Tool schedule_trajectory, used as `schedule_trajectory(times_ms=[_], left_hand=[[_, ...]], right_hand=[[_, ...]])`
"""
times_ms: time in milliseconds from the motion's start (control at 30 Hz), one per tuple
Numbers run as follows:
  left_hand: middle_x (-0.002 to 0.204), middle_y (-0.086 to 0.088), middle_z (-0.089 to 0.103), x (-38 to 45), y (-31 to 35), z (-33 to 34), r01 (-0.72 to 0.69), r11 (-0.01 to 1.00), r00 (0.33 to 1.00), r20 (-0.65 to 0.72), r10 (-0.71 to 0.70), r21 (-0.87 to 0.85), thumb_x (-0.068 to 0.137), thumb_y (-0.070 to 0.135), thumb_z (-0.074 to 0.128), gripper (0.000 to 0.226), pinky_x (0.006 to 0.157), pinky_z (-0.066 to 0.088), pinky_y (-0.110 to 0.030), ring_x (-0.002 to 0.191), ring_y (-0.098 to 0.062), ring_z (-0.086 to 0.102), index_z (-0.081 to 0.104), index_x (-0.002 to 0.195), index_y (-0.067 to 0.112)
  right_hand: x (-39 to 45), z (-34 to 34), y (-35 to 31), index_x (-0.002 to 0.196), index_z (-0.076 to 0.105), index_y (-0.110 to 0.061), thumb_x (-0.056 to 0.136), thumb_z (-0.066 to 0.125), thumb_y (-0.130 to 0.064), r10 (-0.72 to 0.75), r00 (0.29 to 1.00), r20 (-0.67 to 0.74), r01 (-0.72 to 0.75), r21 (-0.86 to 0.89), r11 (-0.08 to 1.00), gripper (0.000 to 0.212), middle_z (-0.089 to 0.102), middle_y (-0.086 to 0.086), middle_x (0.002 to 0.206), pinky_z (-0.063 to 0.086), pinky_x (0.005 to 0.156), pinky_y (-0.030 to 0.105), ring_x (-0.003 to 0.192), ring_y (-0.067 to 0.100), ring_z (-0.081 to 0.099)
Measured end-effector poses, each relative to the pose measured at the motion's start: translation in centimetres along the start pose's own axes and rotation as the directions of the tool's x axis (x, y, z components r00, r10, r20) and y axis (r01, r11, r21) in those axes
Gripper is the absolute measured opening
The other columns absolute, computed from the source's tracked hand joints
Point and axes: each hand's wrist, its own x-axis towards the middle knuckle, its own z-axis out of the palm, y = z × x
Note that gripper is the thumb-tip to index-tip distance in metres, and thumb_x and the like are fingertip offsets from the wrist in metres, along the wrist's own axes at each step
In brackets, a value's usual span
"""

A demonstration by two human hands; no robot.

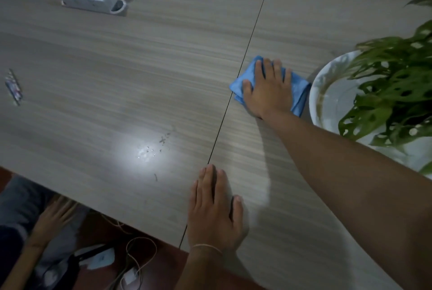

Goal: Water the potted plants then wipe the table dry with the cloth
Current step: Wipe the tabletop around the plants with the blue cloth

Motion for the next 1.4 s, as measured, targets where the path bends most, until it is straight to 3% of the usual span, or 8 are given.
schedule_trajectory(times_ms=[300, 467, 767, 833, 967, 1067, 1233, 1400], left_hand=[[0.166, -0.007, 0.020, 0.1, -0.6, 0.5, -0.001, 1.000, 1.000, 0.005, 0.001, 0.021, 0.096, 0.044, 0.038, 0.067, 0.126, 0.013, -0.041, 0.156, -0.018, 0.007, 0.031, 0.156, 0.015], [0.159, -0.015, 0.035, 0.3, -1.0, 0.3, -0.044, 0.997, 0.998, -0.036, 0.042, -0.064, 0.095, 0.034, 0.034, 0.063, 0.121, 0.026, -0.049, 0.150, -0.029, 0.027, 0.040, 0.151, 0.006], [0.156, -0.012, 0.039, -1.6, 0.9, 0.3, 0.015, 0.992, 0.999, -0.027, -0.018, -0.128, 0.093, 0.033, 0.034, 0.061, 0.124, 0.019, -0.041, 0.148, -0.025, 0.029, 0.044, 0.146, 0.005], [0.157, -0.009, 0.037, -2.6, 2.3, 0.7, -0.039, 0.992, 0.999, 0.009, 0.040, -0.119, 0.096, 0.036, 0.032, 0.060, 0.125, 0.016, -0.044, 0.149, -0.022, 0.025, 0.041, 0.148, 0.008], [0.156, -0.010, 0.039, -2.9, 7.7, 2.2, -0.174, 0.963, 0.982, 0.042, 0.186, -0.207, 0.099, 0.038, 0.033, 0.058, 0.122, 0.025, -0.047, 0.149, -0.026, 0.029, 0.041, 0.148, 0.008], [0.154, -0.013, 0.043, -2.2, 12.4, 4.3, -0.356, 0.904, 0.927, 0.034, 0.374, -0.238, 0.099, 0.036, 0.037, 0.057, 0.120, 0.028, -0.042, 0.147, -0.027, 0.033, 0.044, 0.147, 0.005], [0.155, -0.014, 0.041, -2.6, 20.5, 7.2, -0.535, 0.796, 0.818, 0.063, 0.572, -0.283, 0.101, 0.033, 0.043, 0.055, 0.122, 0.026, -0.039, 0.150, -0.025, 0.029, 0.044, 0.147, 0.003], [0.153, -0.017, 0.044, -3.5, 25.6, 9.3, -0.599, 0.752, 0.768, 0.069, 0.637, -0.275, 0.099, 0.030, 0.047, 0.055, 0.118, 0.030, -0.046, 0.148, -0.029, 0.031, 0.045, 0.145, 0.000]], right_hand=[[-8.8, 0.0, 0.8, 0.161, 0.018, -0.015, 0.100, 0.016, -0.054, -0.145, 0.988, 0.051, 0.144, 0.023, 0.989, 0.073, 0.016, 0.008, 0.170, 0.002, 0.126, 0.050, 0.157, 0.027, 0.008], [-16.8, 0.2, 1.9, 0.161, 0.019, -0.016, 0.102, 0.019, -0.055, -0.204, 0.976, 0.071, 0.202, 0.029, 0.979, 0.071, 0.016, 0.006, 0.170, 0.002, 0.126, 0.049, 0.157, 0.026, 0.006], [-28.3, -1.0, 10.9, 0.160, 0.025, -0.018, 0.101, 0.025, -0.058, -0.113, 0.992, 0.056, 0.110, 0.044, 0.993, 0.072, 0.018, 0.005, 0.169, 0.008, 0.126, 0.049, 0.156, 0.025, 0.011], [-29.5, -1.6, 14.1, 0.160, 0.025, -0.018, 0.101, 0.025, -0.059, -0.056, 0.997, 0.050, 0.054, 0.050, 0.997, 0.072, 0.018, 0.004, 0.169, 0.006, 0.127, 0.048, 0.156, 0.024, 0.011], [-31.4, -3.0, 20.3, 0.159, 0.029, -0.018, 0.100, 0.028, -0.058, 0.072, 0.997, 0.012, -0.073, 0.061, 0.995, 0.071, 0.024, 0.006, 0.168, 0.004, 0.127, 0.045, 0.155, 0.026, 0.016], [-31.7, -3.8, 24.2, 0.158, 0.031, -0.017, 0.099, 0.029, -0.057, 0.174, 0.984, -0.030, -0.172, 0.053, 0.984, 0.072, 0.030, 0.006, 0.165, 0.008, 0.126, 0.045, 0.153, 0.027, 0.022], [-31.1, -4.2, 29.0, 0.160, 0.023, -0.018, 0.098, 0.021, -0.060, 0.274, 0.961, -0.034, -0.273, 0.031, 0.962, 0.076, 0.024, 0.006, 0.168, 0.010, 0.126, 0.047, 0.155, 0.026, 0.016], [-28.5, -4.9, 33.1, 0.161, 0.019, -0.018, 0.099, 0.019, -0.059, 0.350, 0.935, -0.059, -0.349, 0.033, 0.937, 0.074, 0.020, 0.005, 0.169, 0.008, 0.126, 0.049, 0.155, 0.026, 0.013]])
